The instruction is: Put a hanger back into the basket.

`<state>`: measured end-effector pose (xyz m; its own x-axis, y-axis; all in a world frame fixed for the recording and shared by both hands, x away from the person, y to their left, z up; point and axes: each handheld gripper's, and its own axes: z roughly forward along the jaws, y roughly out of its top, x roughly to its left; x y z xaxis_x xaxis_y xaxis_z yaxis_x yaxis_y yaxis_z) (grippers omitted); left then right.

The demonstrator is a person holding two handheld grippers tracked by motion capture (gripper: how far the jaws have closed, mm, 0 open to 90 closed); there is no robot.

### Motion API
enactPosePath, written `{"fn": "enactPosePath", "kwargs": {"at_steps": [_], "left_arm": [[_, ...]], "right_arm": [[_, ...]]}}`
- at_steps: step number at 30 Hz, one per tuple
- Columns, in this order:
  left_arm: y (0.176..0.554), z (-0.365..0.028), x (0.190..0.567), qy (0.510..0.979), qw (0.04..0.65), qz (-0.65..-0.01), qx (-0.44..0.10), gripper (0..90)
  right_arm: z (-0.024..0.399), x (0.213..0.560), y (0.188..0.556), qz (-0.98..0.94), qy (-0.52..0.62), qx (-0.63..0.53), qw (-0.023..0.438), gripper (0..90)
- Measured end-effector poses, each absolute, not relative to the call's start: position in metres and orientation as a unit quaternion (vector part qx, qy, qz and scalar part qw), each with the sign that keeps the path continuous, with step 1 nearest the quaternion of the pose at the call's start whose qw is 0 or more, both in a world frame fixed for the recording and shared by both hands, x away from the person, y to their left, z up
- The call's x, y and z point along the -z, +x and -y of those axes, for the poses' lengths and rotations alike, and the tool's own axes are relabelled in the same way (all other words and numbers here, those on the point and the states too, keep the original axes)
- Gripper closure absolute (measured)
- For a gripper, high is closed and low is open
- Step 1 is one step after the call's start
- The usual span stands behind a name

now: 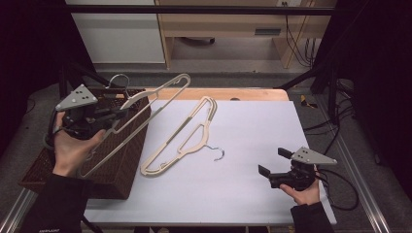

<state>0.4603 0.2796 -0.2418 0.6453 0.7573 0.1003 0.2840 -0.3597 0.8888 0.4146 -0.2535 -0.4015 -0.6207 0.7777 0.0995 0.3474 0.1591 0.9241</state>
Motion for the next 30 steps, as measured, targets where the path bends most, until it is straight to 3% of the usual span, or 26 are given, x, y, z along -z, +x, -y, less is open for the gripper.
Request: {"fn": "enactPosePath", "kwargs": {"at_steps": [21,30], "left_arm": [[0.491,-0.378,0.273,0.759,0.434,-0.4,-0.276,86.2],[0.494,-0.4,0.292,0.764,0.413,-0.415,-0.272,86.2]], "right_arm": [[0.252,0.403,0.416,-0.737,0.382,-0.518,0.205,2.6],[0.252,0.404,0.417,-0.738,0.383,-0.517,0.206,2.6]]}}
